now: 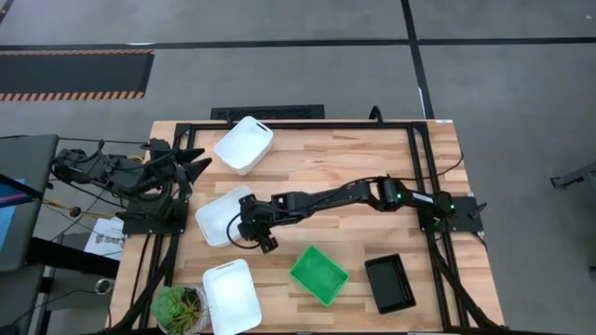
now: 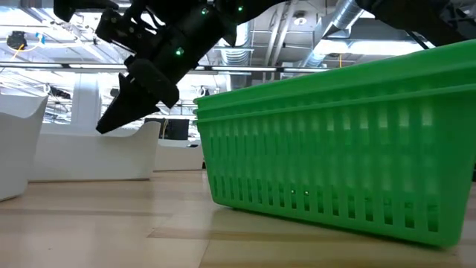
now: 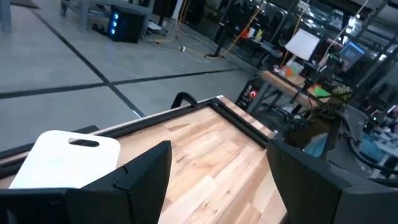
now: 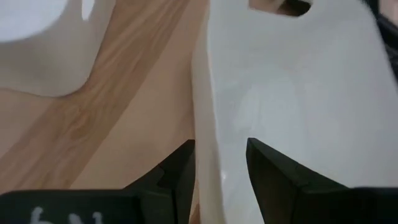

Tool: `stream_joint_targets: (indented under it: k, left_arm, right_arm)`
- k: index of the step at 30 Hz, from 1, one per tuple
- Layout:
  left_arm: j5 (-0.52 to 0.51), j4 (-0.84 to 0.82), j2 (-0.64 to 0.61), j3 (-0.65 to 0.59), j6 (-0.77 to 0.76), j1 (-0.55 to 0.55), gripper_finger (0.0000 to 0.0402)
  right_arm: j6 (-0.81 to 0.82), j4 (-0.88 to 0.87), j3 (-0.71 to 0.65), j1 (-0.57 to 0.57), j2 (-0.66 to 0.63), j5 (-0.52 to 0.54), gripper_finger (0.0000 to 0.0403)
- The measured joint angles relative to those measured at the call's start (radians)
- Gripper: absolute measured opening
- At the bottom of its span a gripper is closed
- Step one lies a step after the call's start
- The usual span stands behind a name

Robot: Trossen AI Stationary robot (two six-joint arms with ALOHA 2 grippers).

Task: Stack baskets by color
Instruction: Stack the middle white bin on the bottom white bin

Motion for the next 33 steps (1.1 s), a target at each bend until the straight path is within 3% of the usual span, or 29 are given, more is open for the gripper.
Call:
stream_joint_targets:
  k: [16, 33]
  left_arm:
    - [-0.032, 0.008, 0.000, 0.000, -0.045, 0.000, 0.0254]
    - [-0.029, 0.007, 0.001, 0.000, -0.044, 0.000, 0.0254]
  right_arm:
    - [-0.028, 0.050, -0.061, -0.024, -0.001, -0.020, 0.0163]
    - [-0.009, 0.056, -0.055, -0.019, 0.057, 0.004, 0.0106]
